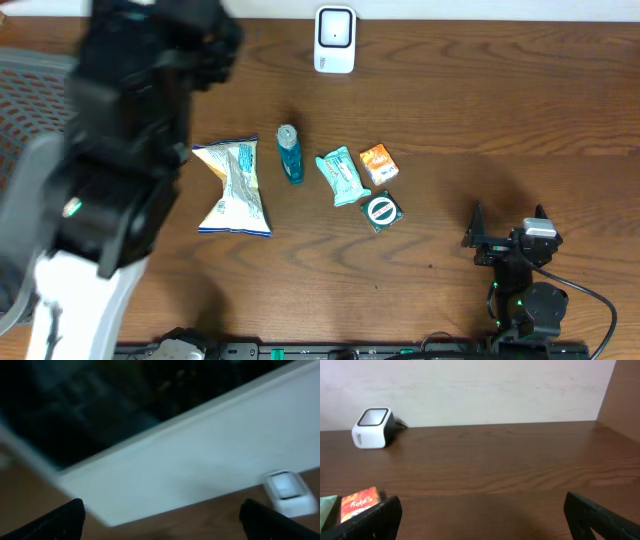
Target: Scan the item barcode
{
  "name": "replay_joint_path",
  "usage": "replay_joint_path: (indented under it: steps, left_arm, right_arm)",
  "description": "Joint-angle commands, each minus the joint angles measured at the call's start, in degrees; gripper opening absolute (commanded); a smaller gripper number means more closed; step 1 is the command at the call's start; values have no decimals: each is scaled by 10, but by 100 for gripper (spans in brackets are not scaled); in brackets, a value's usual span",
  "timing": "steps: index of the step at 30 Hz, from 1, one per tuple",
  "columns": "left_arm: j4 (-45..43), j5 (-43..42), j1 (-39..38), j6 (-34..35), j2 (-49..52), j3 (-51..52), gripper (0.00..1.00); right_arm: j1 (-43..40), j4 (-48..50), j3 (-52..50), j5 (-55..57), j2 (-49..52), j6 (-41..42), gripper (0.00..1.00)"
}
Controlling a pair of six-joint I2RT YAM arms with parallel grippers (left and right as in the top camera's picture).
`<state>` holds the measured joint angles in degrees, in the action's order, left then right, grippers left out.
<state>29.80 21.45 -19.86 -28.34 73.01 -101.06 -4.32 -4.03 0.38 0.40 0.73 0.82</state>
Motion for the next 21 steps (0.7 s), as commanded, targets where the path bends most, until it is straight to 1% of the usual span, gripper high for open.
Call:
replay_joint_path:
  steps: [1, 7, 12, 13, 15, 16, 18, 20, 21]
  left_arm:
    - [6, 45, 5, -70, -59, -16, 98]
    - [43, 46, 6, -63, -165, -13, 98]
    - [45, 45, 16, -10, -261, 18, 98]
    - [45, 29, 34, 2, -296, 33, 98]
    - [45, 11, 61, 2, -325, 47, 98]
    - [45, -11, 89, 2, -346, 58, 98]
    - [43, -31, 122, 1, -363, 64, 98]
    - [21, -34, 156, 6, -374, 64, 98]
    - [8, -33, 168, 26, -375, 64, 98]
  right_arm:
    - [-2, -3, -1, 1, -1, 4, 99]
    - [-2, -3, -1, 1, -1, 4, 99]
    - [-2, -3, -1, 1, -1, 4, 99]
    - [-2, -3, -1, 1, -1, 4, 99]
    - [-2, -3, -1, 1, -1, 4, 99]
    - [-2, -3, -1, 1, -1, 4, 99]
    - [-2, -3, -1, 1, -1, 4, 99]
    - [-2, -3, -1, 1, -1, 4, 99]
    - [-2, -3, -1, 1, -1, 4, 99]
